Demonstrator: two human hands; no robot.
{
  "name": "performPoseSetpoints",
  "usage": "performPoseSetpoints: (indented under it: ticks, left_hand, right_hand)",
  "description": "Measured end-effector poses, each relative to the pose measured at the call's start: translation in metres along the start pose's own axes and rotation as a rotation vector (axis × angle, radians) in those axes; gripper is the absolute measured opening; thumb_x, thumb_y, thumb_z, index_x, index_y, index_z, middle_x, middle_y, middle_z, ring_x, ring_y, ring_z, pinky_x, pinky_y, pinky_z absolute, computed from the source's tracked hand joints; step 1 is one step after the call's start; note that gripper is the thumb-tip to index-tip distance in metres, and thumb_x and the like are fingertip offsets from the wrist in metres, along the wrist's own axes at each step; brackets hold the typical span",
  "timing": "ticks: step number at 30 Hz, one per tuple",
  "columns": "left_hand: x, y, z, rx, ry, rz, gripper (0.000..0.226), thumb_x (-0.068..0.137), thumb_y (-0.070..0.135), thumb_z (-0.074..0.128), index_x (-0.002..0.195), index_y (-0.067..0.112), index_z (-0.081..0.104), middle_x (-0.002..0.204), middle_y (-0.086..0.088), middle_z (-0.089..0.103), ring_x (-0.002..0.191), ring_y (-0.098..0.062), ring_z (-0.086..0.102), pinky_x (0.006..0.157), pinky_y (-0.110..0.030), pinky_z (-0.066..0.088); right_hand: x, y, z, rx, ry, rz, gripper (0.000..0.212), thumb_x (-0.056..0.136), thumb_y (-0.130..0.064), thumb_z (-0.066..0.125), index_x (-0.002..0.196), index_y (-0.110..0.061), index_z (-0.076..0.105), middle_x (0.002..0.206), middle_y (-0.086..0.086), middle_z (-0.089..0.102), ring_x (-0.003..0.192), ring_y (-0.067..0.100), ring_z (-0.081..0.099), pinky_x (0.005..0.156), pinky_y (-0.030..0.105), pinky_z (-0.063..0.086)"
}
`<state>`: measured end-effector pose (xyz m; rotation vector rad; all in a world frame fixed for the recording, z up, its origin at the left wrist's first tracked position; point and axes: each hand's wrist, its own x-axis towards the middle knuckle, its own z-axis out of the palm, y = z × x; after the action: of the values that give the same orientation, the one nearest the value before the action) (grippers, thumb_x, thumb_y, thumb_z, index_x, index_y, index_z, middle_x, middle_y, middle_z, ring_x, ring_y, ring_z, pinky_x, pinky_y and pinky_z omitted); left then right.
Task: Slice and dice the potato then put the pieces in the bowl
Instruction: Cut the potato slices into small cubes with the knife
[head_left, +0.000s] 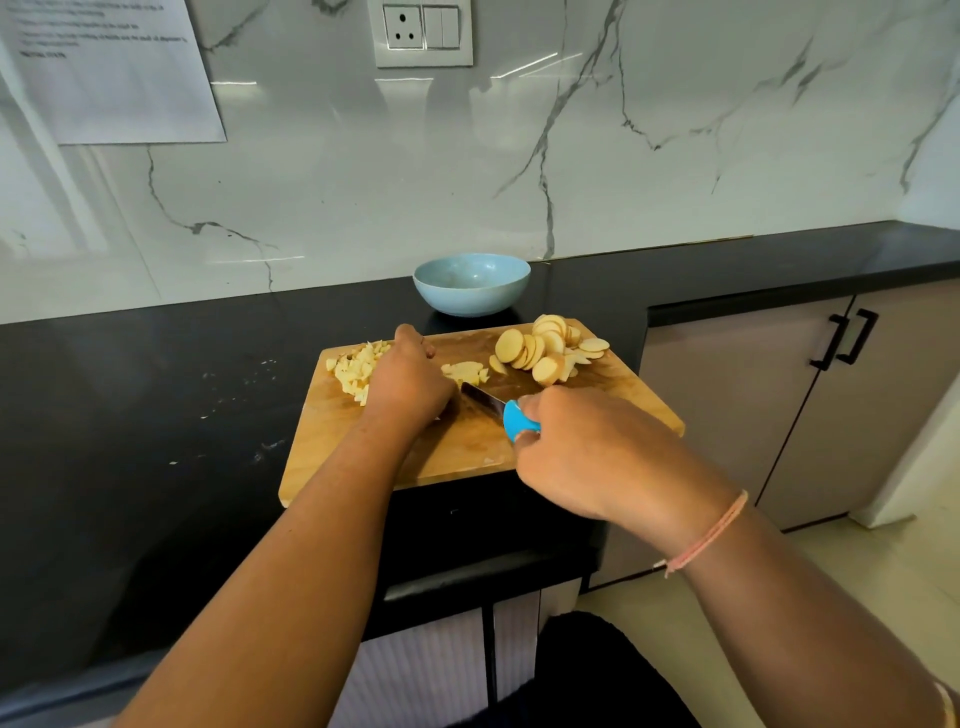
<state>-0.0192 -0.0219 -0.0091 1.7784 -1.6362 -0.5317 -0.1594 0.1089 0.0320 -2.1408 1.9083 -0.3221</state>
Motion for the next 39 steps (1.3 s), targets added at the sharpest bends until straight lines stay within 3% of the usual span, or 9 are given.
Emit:
performPoseSetpoints:
  ticks: [4,8,13,18,24,29,32,35,39]
  left_hand:
    - [0.002,-0.002,-0.003,-0.002,-0.024,0.012,0.030,0.087,0.003,0.063,0.105,0.017,0.043,0.090,-0.004,0.060,0.077,-0.018,0.062,0.062,-0.028,0.054]
    - [0.000,-0.001,-0.004,0.012,-0.002,0.058,0.030,0.084,-0.001,0.061,0.106,0.016,0.048,0.095,-0.002,0.057,0.085,-0.022,0.063,0.068,-0.032,0.057]
    - [0.001,-0.001,-0.003,0.078,0.041,0.130,0.026,0.085,-0.001,0.057,0.100,0.020,0.056,0.107,-0.003,0.058,0.089,-0.022,0.062,0.074,-0.033,0.056]
    - [-0.002,0.001,0.004,0.192,-0.016,0.314,0.026,0.089,0.022,0.059,0.115,0.025,0.061,0.115,0.004,0.060,0.091,-0.012,0.057,0.081,-0.027,0.053]
    - [0.004,0.001,0.014,0.330,-0.123,0.448,0.028,0.095,0.034,0.054,0.119,0.024,0.063,0.116,0.003,0.065,0.097,-0.014,0.057,0.085,-0.027,0.049]
    - [0.011,0.003,0.017,0.457,-0.037,0.550,0.022,0.097,0.029,0.049,0.113,0.018,0.059,0.111,0.000,0.061,0.093,-0.011,0.052,0.084,-0.024,0.042]
    - [0.018,0.006,0.018,0.519,-0.059,0.521,0.029,0.098,0.030,0.046,0.123,0.017,0.054,0.110,-0.004,0.056,0.095,-0.015,0.051,0.085,-0.026,0.043]
    - [0.027,0.007,0.018,0.590,-0.062,0.464,0.026,0.098,0.030,0.045,0.117,0.015,0.055,0.097,-0.003,0.050,0.088,-0.015,0.048,0.079,-0.025,0.043]
    - [0.037,0.009,0.017,0.637,-0.040,0.375,0.023,0.099,0.031,0.045,0.112,0.014,0.055,0.104,-0.007,0.056,0.097,-0.021,0.053,0.088,-0.034,0.051]
  right_hand:
    - [0.006,0.012,0.005,0.087,0.049,-0.002,0.042,0.096,-0.031,0.041,0.137,-0.023,0.045,0.107,-0.003,0.057,0.088,0.013,0.056,0.077,0.031,0.052]
    - [0.013,0.024,0.010,0.114,0.136,0.044,0.038,0.097,-0.031,0.040,0.133,-0.023,0.048,0.091,-0.005,0.056,0.078,0.012,0.055,0.063,0.026,0.045]
    - [0.028,0.025,0.013,0.103,0.089,0.049,0.037,0.096,-0.030,0.041,0.130,-0.019,0.051,0.087,-0.003,0.056,0.076,0.015,0.056,0.065,0.031,0.048]
    - [0.042,0.029,0.004,0.136,0.172,0.048,0.035,0.095,-0.029,0.041,0.126,-0.018,0.053,0.087,-0.002,0.056,0.072,0.015,0.056,0.069,0.035,0.053]
    - [0.069,0.036,0.010,0.232,0.298,-0.027,0.027,0.099,-0.033,0.040,0.116,-0.019,0.057,0.078,-0.002,0.057,0.064,0.011,0.053,0.054,0.027,0.040]
    - [0.076,0.043,0.030,0.466,0.315,-0.015,0.030,0.098,-0.037,0.044,0.105,-0.013,0.060,0.077,0.008,0.063,0.059,0.019,0.055,0.061,0.041,0.052]
    - [0.078,0.047,0.031,0.512,0.310,-0.008,0.029,0.098,-0.038,0.044,0.099,-0.013,0.059,0.077,0.010,0.063,0.058,0.017,0.052,0.063,0.042,0.052]
    - [0.080,0.048,0.032,0.512,0.293,-0.018,0.028,0.098,-0.039,0.044,0.098,-0.015,0.059,0.076,0.008,0.062,0.059,0.016,0.053,0.063,0.040,0.052]
    - [0.081,0.050,0.034,0.524,0.305,-0.014,0.027,0.098,-0.039,0.044,0.096,-0.016,0.059,0.074,0.006,0.061,0.057,0.015,0.052,0.060,0.038,0.051]
